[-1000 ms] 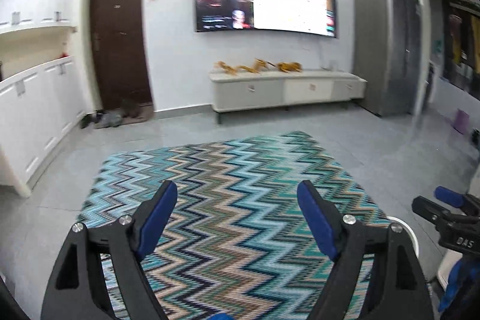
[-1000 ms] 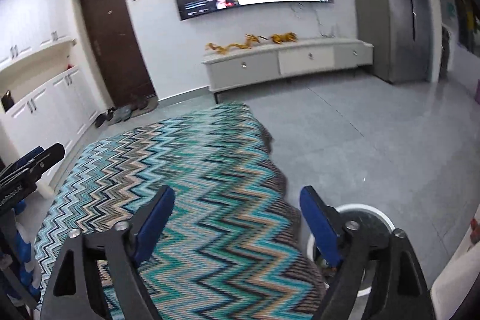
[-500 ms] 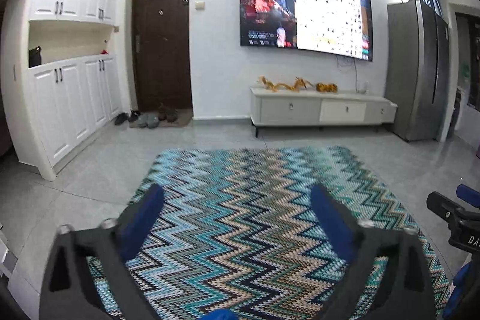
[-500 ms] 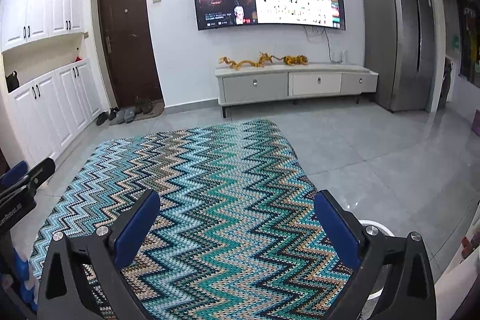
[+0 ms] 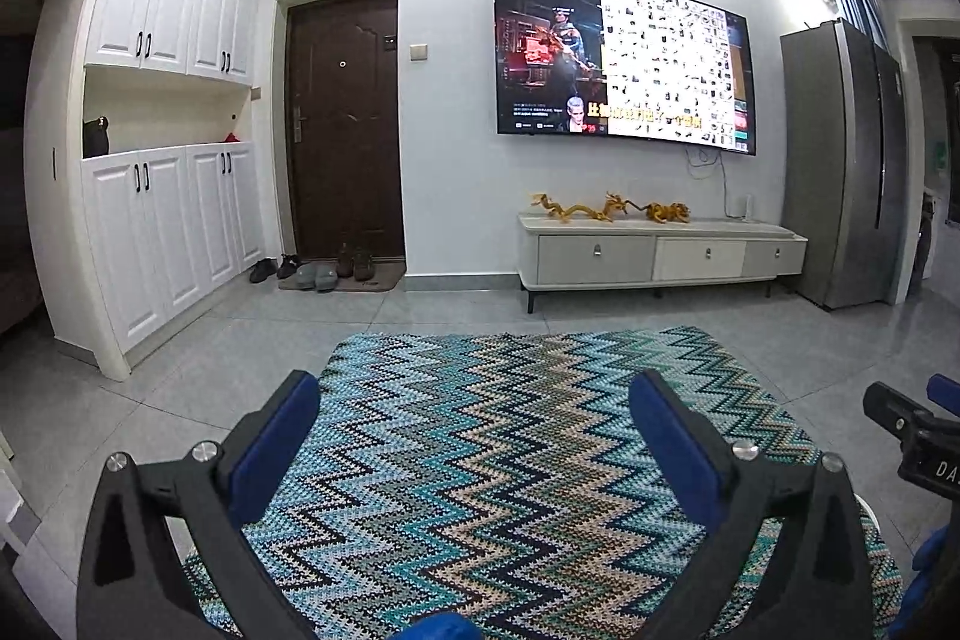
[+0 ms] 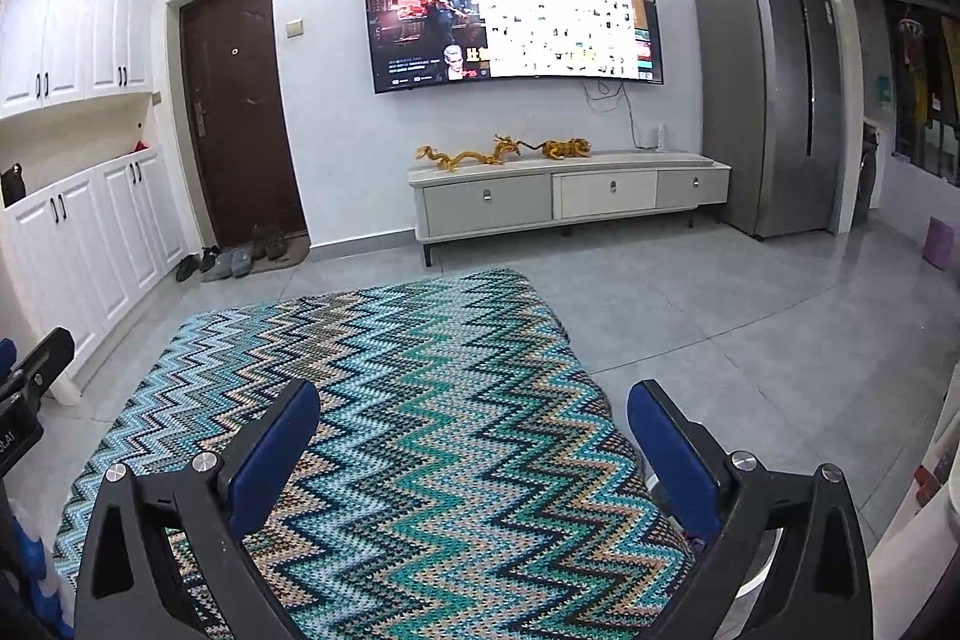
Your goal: Collect trash
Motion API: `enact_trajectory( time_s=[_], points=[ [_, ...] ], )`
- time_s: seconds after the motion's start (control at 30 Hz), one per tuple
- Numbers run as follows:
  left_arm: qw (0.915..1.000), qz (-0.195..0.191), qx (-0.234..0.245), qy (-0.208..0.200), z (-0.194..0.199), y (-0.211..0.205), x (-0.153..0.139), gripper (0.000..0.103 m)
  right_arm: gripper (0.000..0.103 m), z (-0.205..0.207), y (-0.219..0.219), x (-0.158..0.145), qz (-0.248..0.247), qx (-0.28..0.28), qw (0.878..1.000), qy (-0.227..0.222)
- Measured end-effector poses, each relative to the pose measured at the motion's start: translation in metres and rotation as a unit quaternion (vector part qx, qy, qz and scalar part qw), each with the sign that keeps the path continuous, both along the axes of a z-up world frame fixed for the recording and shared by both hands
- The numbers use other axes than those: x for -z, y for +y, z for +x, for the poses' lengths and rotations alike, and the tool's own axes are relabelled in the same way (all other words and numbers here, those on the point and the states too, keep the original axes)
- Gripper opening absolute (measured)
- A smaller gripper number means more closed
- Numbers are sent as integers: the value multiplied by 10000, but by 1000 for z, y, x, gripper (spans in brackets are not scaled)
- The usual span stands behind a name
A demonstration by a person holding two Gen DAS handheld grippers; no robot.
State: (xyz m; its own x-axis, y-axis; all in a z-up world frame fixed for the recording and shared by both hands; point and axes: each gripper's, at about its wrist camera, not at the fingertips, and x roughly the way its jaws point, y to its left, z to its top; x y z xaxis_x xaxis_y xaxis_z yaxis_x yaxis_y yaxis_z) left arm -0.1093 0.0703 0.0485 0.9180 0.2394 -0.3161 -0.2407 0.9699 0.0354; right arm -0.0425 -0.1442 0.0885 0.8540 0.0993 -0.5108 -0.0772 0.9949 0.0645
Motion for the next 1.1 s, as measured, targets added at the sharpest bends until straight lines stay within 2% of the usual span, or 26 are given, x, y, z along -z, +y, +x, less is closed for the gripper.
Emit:
enact_trajectory(
  time_s=[1.1],
  points=[
    [9999, 41, 0, 155, 3, -4, 14, 103, 103, 0, -4, 20, -75, 176, 9998, 91]
  ],
)
